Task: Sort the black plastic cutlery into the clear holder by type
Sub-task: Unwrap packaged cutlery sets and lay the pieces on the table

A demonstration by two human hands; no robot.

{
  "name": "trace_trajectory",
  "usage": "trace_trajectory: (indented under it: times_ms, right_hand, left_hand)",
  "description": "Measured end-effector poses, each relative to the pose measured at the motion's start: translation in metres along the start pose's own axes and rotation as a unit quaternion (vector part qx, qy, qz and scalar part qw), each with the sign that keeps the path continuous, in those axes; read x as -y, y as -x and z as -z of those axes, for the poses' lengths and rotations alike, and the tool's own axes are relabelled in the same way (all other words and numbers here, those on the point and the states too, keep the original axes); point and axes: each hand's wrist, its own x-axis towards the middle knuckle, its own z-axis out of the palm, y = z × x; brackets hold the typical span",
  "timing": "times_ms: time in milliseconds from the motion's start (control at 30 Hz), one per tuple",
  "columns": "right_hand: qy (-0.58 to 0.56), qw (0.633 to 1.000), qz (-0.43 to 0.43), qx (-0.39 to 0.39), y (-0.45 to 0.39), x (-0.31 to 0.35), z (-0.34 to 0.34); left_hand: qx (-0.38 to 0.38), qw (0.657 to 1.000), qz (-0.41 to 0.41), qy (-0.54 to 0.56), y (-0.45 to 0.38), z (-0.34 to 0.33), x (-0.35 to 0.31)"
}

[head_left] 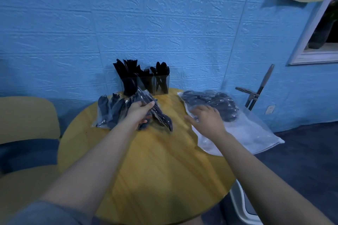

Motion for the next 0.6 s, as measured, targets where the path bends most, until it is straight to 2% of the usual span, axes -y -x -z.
trace_trajectory:
  times_ms: [133, 300, 400, 600]
  right_hand:
    - [-0.233, 0.968, 0.022, 0.088, -0.025, 0.059, -0.003]
    - [-0.374, 0.926, -0.001, 0.056, -0.047, 0.095, -0.027]
    - [-0.437, 0.897, -0.011, 0.068, -0.057, 0.099, -0.042]
    - [-0.495, 0.865, -0.063, 0.059, -0.066, 0.103, -0.062]
  left_hand:
    - [-0.003, 1.0, -0.016, -0.009, 0.001, -0.003, -0.002]
    - [0.006, 1.0, -0.022, 0.008, -0.008, 0.021, -0.001]
    - [0.017, 0.999, -0.026, 0.007, -0.017, 0.043, 0.007]
    - [-0.043, 0.998, -0.013, -0.039, -0.037, 0.057, 0.015]
